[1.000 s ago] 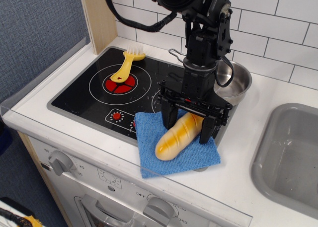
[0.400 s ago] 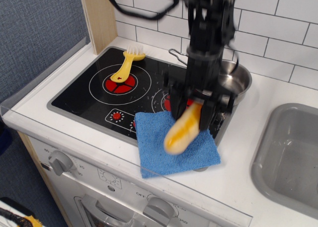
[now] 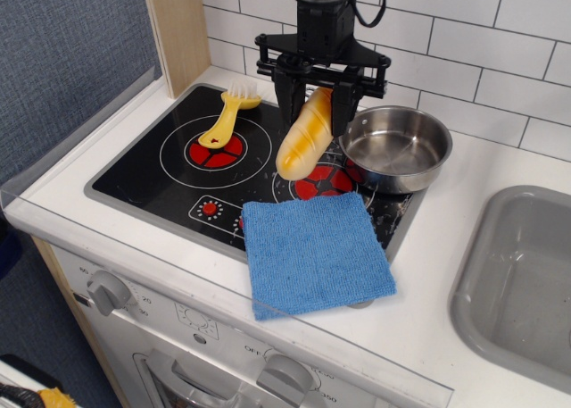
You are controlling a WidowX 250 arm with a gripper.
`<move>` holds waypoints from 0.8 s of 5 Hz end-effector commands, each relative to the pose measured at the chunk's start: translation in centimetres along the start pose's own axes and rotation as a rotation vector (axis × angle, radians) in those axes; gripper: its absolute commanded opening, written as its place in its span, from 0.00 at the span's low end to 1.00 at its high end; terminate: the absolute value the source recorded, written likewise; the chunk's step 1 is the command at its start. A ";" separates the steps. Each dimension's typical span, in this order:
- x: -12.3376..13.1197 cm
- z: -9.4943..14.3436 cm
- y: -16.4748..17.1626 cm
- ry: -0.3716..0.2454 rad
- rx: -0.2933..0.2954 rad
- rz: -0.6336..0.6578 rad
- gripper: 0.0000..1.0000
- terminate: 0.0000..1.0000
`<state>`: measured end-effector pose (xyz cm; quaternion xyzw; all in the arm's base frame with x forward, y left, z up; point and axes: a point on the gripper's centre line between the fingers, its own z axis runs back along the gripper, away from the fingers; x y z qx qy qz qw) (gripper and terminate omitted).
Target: Move the bread to the upper middle of cooktop
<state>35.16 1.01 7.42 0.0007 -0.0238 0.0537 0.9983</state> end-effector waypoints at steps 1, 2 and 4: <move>3.5 -1.3 3.6 -0.035 0.040 0.016 0.00 0.00; 4.6 -2.1 4.5 -0.032 0.061 0.016 0.00 0.00; 5.3 -2.7 5.6 -0.029 0.065 0.029 0.00 0.00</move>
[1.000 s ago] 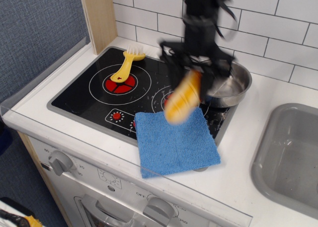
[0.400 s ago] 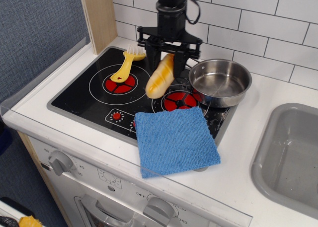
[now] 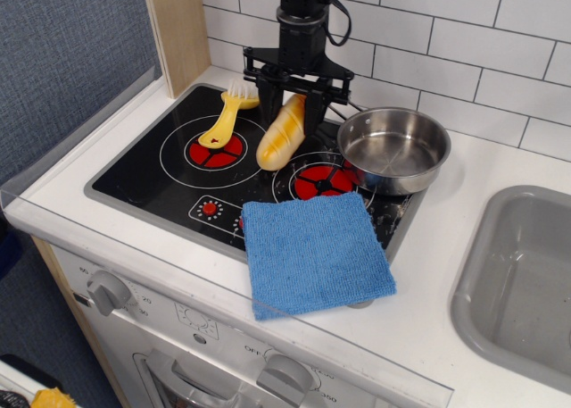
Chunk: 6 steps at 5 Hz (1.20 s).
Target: Move the bread to the upper middle of cooktop
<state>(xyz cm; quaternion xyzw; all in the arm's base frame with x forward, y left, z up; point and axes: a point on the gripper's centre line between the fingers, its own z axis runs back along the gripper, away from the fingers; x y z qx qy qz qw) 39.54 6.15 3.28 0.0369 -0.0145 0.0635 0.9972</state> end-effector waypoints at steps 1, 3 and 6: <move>0.6 1.7 0.8 -0.051 -0.037 0.000 1.00 0.00; 0.4 6.7 0.0 -0.175 -0.108 -0.069 1.00 0.00; -0.3 6.2 -0.5 -0.139 -0.090 -0.158 1.00 0.00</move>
